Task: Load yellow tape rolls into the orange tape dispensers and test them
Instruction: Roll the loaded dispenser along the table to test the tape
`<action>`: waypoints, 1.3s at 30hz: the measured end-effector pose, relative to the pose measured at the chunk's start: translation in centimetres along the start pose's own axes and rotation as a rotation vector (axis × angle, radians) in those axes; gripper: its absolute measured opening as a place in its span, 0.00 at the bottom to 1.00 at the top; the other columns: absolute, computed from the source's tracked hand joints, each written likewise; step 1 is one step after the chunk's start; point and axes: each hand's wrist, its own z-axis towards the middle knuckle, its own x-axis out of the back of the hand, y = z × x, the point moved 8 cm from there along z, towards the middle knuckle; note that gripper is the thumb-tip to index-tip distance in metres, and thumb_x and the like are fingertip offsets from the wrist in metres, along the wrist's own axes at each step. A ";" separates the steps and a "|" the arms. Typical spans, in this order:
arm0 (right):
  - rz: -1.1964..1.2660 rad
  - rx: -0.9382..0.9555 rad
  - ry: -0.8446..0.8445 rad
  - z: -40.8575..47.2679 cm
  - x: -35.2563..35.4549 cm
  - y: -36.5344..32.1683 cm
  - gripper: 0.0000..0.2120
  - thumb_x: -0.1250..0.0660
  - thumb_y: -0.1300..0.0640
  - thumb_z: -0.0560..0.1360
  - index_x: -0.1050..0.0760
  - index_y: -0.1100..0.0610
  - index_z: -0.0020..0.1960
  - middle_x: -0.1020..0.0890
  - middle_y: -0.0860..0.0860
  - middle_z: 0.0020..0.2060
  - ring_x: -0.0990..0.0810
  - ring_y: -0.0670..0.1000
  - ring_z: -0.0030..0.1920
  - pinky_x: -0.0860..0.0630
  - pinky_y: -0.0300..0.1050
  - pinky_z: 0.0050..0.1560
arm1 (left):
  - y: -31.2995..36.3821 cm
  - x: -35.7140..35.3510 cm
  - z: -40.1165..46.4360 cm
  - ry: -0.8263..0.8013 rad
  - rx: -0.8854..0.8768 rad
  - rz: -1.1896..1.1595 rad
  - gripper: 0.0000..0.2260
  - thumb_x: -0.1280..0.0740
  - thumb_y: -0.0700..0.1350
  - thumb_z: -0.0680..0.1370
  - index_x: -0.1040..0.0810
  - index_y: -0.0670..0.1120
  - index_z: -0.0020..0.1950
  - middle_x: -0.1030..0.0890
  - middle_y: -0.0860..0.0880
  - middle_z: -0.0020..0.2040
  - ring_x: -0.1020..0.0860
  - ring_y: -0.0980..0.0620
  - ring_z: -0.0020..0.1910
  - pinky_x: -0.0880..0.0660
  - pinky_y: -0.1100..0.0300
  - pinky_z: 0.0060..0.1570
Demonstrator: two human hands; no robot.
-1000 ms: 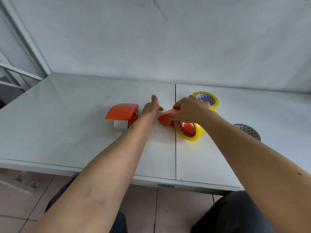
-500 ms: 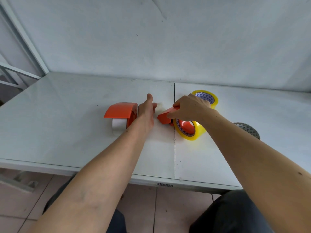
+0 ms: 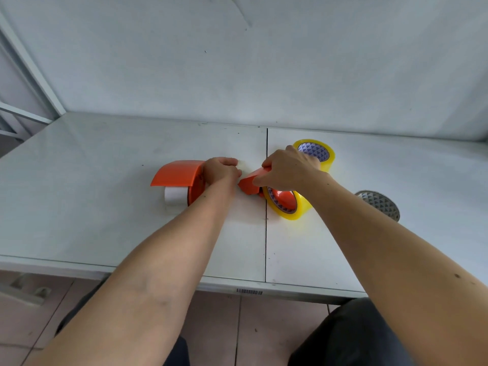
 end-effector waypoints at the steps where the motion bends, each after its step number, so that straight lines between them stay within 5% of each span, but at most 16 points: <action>1: -0.001 -0.002 -0.005 -0.1 -0.1 0.1 0.21 0.33 0.41 0.69 0.21 0.46 0.60 0.26 0.52 0.59 0.25 0.56 0.54 0.36 0.46 0.43 | 0.4 0.1 0.1 0.021 -0.030 0.057 0.11 0.27 0.28 0.68 0.17 0.42 0.43 0.16 0.43 0.46 0.18 0.47 0.43 0.22 0.60 0.44; 4: 0.001 0.006 -0.010 -0.1 -0.4 0.0 0.23 0.33 0.40 0.68 0.21 0.46 0.60 0.26 0.52 0.59 0.24 0.57 0.56 0.36 0.46 0.44 | 1.6 0.4 0.7 0.095 -0.134 0.169 0.13 0.25 0.33 0.67 0.26 0.47 0.36 0.17 0.45 0.42 0.18 0.47 0.42 0.21 0.60 0.40; 6: -0.006 0.012 -0.006 0.1 -0.2 0.0 0.24 0.33 0.38 0.68 0.21 0.46 0.61 0.26 0.53 0.59 0.24 0.57 0.56 0.36 0.47 0.44 | 2.6 0.2 0.9 0.086 -0.163 0.150 0.08 0.28 0.35 0.70 0.23 0.45 0.45 0.18 0.46 0.43 0.19 0.47 0.43 0.25 0.63 0.37; 8: -0.021 0.006 -0.003 0.5 0.1 0.4 0.26 0.33 0.37 0.68 0.22 0.47 0.62 0.26 0.53 0.60 0.25 0.56 0.55 0.35 0.47 0.44 | 3.6 -0.7 1.3 0.041 -0.191 0.225 0.09 0.30 0.38 0.73 0.17 0.42 0.53 0.15 0.44 0.48 0.18 0.46 0.50 0.25 0.64 0.45; 14: -0.021 0.002 -0.014 0.8 -0.4 0.5 0.28 0.33 0.36 0.68 0.23 0.48 0.64 0.26 0.53 0.59 0.26 0.56 0.53 0.34 0.47 0.44 | 3.9 -1.3 2.4 -0.016 -0.193 0.413 0.10 0.36 0.40 0.76 0.17 0.38 0.49 0.15 0.41 0.51 0.19 0.41 0.54 0.23 0.56 0.52; 21: -0.007 -0.032 -0.007 1.3 0.0 0.9 0.28 0.32 0.34 0.66 0.23 0.48 0.62 0.26 0.54 0.58 0.26 0.56 0.49 0.34 0.47 0.43 | 5.1 -2.1 3.3 0.000 -0.283 0.179 0.09 0.41 0.43 0.74 0.25 0.41 0.39 0.16 0.42 0.46 0.15 0.44 0.45 0.17 0.48 0.46; 26: 0.066 -0.044 -0.006 1.4 -0.1 1.4 0.24 0.31 0.38 0.67 0.21 0.48 0.59 0.27 0.55 0.57 0.25 0.58 0.51 0.35 0.48 0.45 | 8.4 -2.3 0.4 -0.019 -0.413 0.199 0.07 0.39 0.41 0.80 0.24 0.39 0.49 0.21 0.46 0.52 0.16 0.45 0.45 0.24 0.66 0.29; 30: 0.011 -0.047 -0.020 1.7 0.0 0.6 0.30 0.32 0.34 0.67 0.24 0.49 0.63 0.27 0.55 0.58 0.27 0.56 0.49 0.34 0.48 0.45 | 8.2 -1.7 -0.1 -0.035 -0.422 0.242 0.07 0.39 0.40 0.80 0.23 0.38 0.51 0.20 0.46 0.51 0.18 0.48 0.42 0.29 0.74 0.27; 36: -0.107 -0.049 -0.075 3.2 -0.1 -1.1 0.19 0.31 0.42 0.68 0.26 0.52 0.52 0.24 0.56 0.54 0.25 0.58 0.48 0.32 0.48 0.42 | 7.5 -1.8 -0.5 -0.113 -0.373 0.256 0.10 0.40 0.39 0.79 0.20 0.37 0.50 0.14 0.44 0.47 0.16 0.54 0.37 0.20 0.59 0.41; 39: -0.134 -0.050 -0.102 3.7 -0.1 -2.2 0.14 0.33 0.46 0.68 0.27 0.54 0.49 0.23 0.55 0.51 0.23 0.58 0.49 0.25 0.50 0.51 | 7.5 -1.3 0.2 -0.108 -0.290 0.213 0.10 0.40 0.36 0.77 0.20 0.40 0.40 0.14 0.44 0.44 0.19 0.55 0.32 0.19 0.56 0.41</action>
